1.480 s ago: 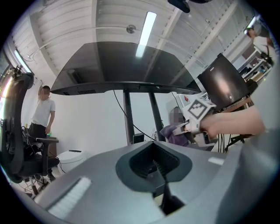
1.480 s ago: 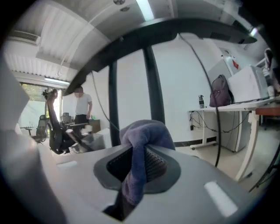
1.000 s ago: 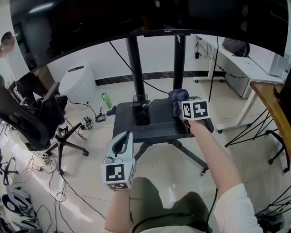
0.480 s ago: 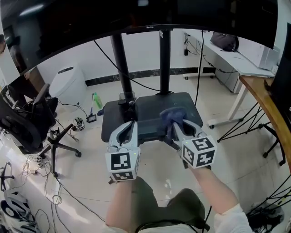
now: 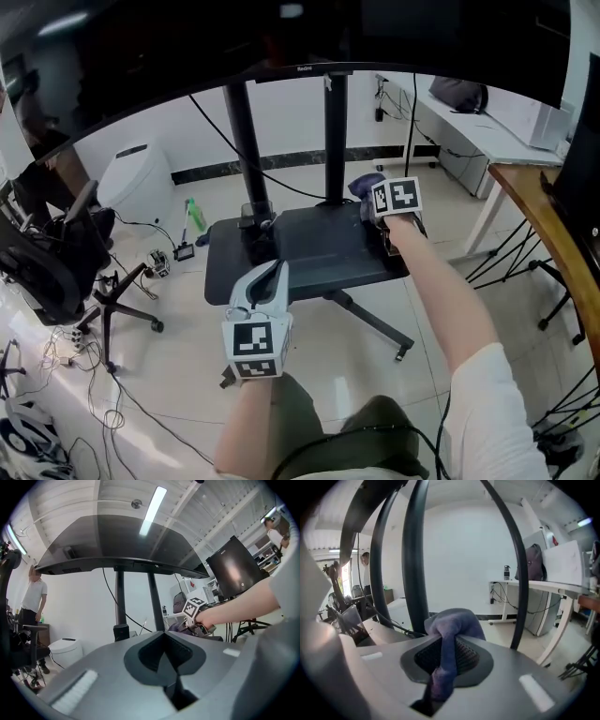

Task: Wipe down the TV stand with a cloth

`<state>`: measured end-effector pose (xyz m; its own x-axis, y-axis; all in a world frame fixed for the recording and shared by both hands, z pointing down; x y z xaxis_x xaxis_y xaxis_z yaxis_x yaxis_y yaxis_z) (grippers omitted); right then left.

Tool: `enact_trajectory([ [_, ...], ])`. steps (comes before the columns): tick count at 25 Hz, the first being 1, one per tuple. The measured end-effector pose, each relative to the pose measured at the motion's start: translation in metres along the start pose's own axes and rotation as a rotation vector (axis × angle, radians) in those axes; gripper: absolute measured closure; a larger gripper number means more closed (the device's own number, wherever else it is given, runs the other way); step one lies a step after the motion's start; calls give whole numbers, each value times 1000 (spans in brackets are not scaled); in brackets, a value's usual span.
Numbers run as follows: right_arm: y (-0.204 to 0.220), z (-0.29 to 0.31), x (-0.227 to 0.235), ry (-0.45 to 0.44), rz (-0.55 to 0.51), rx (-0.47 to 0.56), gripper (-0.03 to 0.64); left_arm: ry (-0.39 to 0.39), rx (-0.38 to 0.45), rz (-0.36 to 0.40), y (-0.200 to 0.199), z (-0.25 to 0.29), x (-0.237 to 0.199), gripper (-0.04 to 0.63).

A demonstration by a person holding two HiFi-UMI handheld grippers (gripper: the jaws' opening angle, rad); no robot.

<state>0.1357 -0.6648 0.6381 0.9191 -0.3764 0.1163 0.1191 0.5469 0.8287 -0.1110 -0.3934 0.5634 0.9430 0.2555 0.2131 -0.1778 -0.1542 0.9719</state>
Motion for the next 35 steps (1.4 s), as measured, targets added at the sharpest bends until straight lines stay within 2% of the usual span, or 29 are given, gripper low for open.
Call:
enact_trajectory([
  [3,14,-19,-12,-32,-33,29,564,2,3,-2,-1,0,-4,580],
  [7,57,-101,-46,-83,-162,195,563,8,9,6,2,-5,1,580],
  [10,114,-173,-78,-152,-150,279,563,-1,25,-1,-5,-17,11,580],
  [12,143,-210,-100,-184,-137,380,563,6,27,12,-1,-25,20,580],
  [14,153,-240,-121,-184,-158,496,563,7,21,16,3,-36,27,580],
  [17,147,-272,-163,-136,-254,618,563,-25,24,-11,-2,-67,21,580],
  [19,148,-267,-187,-148,-273,669,563,-55,14,-10,4,-89,5,580],
  [21,155,-250,-204,-156,-264,672,563,-100,-8,-5,19,-106,-13,580],
  [24,169,-220,-219,-120,-254,656,563,-149,-17,-27,40,-125,-29,580],
  [28,186,-200,-238,-92,-234,641,563,-138,-27,-82,58,-122,-28,580],
  [32,206,-183,-263,-108,-283,618,563,-121,-28,-90,69,-121,-26,580],
  [35,218,-107,-267,-126,-291,575,563,-106,-41,-81,87,-118,-38,580],
])
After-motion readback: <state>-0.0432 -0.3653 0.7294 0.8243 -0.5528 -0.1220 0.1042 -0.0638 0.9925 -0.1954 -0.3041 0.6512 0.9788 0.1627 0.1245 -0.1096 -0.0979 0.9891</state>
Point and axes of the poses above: the fingertips, and each gripper's own axes: z forward along the fingers, x to its right, y out of its underside, the point moved 5 cm from there along -z, backward along the fingers, and after that the axes turned 8 degrees about -x, right-handed, at the moved point
